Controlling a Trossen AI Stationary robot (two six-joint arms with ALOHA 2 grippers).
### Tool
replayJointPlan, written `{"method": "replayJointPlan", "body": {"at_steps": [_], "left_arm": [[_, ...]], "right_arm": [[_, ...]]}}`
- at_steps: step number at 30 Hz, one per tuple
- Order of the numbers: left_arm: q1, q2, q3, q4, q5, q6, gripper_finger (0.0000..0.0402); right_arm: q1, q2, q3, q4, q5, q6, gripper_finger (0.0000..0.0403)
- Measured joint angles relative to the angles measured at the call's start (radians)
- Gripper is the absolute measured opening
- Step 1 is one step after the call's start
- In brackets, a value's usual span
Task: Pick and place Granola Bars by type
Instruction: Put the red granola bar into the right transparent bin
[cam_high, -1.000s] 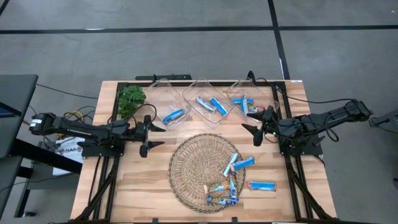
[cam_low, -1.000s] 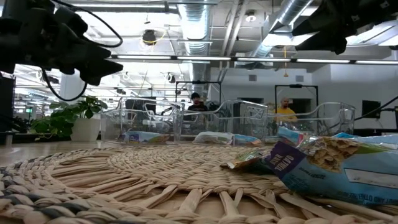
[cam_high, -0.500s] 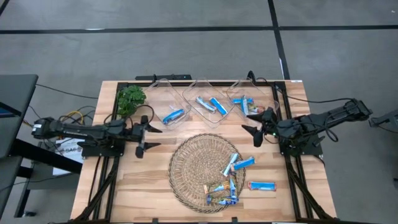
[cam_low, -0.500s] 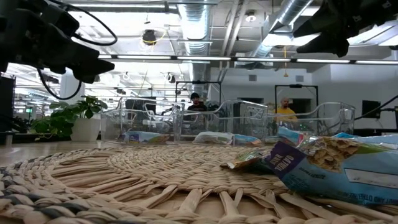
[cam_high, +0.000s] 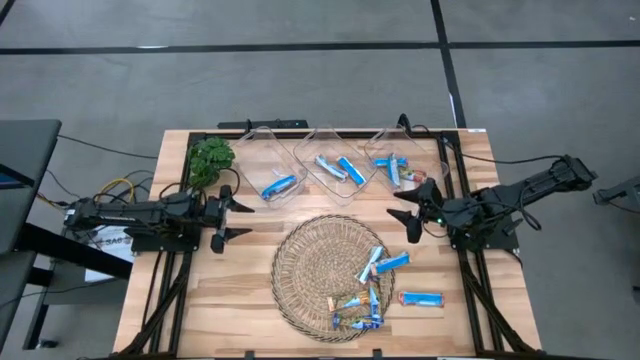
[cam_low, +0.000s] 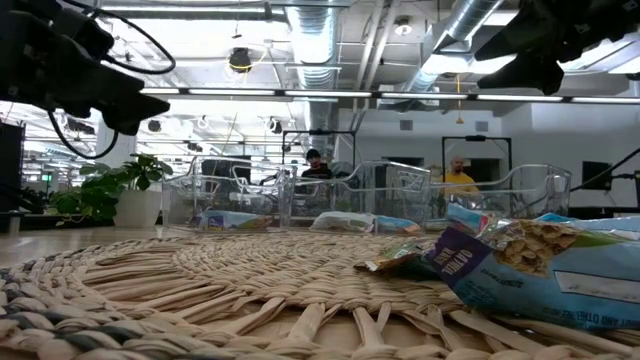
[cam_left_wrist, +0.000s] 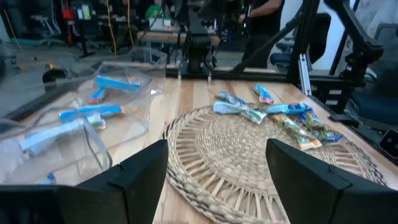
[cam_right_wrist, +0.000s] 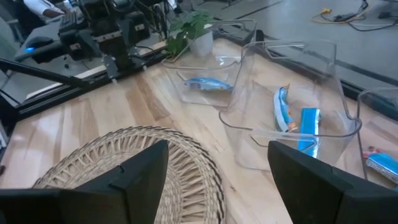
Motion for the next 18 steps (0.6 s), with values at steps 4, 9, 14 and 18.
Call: {"method": "replayJointPlan", "body": {"at_steps": [4, 9, 14, 18], "left_arm": [[-0.018, -0.024, 0.0, -0.002, -0.016, 0.032, 0.0265], [-0.019, -0.018, 0.0, -0.003, -0.018, 0.014, 0.0265], [-0.019, -0.018, 0.0, -0.004, -0.019, -0.014, 0.0265], [-0.019, -0.018, 0.0, -0.004, -0.019, 0.003, 0.0265]], "right_arm": [[0.0, 0.0, 0.0, -0.01, -0.001, 0.001, 0.027], [-0.003, 0.003, 0.0, -0.025, -0.051, 0.0, 0.027], [-0.003, 0.003, 0.0, -0.032, -0.139, 0.001, 0.027], [-0.003, 0.003, 0.0, -0.034, -0.295, 0.049, 0.027]]}}
